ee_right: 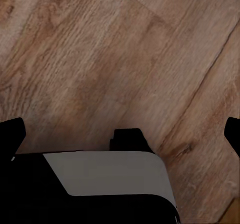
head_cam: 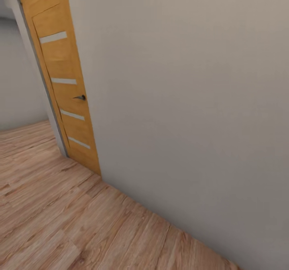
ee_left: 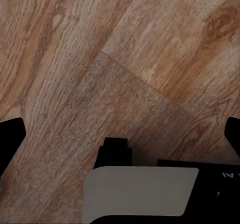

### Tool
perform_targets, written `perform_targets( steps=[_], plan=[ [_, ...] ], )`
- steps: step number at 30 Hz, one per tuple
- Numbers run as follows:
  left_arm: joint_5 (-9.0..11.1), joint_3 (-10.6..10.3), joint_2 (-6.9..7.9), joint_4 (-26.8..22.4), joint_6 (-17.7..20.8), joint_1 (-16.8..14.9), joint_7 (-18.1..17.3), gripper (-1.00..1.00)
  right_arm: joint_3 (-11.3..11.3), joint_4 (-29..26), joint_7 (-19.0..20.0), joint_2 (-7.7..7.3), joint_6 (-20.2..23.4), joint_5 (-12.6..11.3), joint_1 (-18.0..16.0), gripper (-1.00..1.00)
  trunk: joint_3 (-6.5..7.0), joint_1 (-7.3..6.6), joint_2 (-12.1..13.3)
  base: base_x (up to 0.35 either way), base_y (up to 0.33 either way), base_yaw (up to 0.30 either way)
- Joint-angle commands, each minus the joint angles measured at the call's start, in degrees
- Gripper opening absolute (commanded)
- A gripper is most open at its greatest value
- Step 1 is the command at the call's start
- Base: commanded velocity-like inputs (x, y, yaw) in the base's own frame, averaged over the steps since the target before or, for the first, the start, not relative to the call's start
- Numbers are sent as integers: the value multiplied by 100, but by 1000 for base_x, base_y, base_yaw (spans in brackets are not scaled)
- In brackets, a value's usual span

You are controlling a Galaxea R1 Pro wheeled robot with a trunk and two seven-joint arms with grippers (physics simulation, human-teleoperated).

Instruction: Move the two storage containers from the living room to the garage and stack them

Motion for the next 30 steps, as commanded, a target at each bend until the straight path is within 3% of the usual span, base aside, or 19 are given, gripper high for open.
perform_targets(
  steps=[1, 30],
  plan=[
    [32, -7, -4, -1, 22, -4, 19, 100, 47, 18, -3, 4, -36, -59, -6, 100, -6, 3, -3, 309, 0, 255],
    [32, -7, -6, -2, 21, -4, 19, 100, 47, 18, -3, 4, -45, -59, -6, 100, -6, 3, -3, 293, 0, 269]
  ],
)
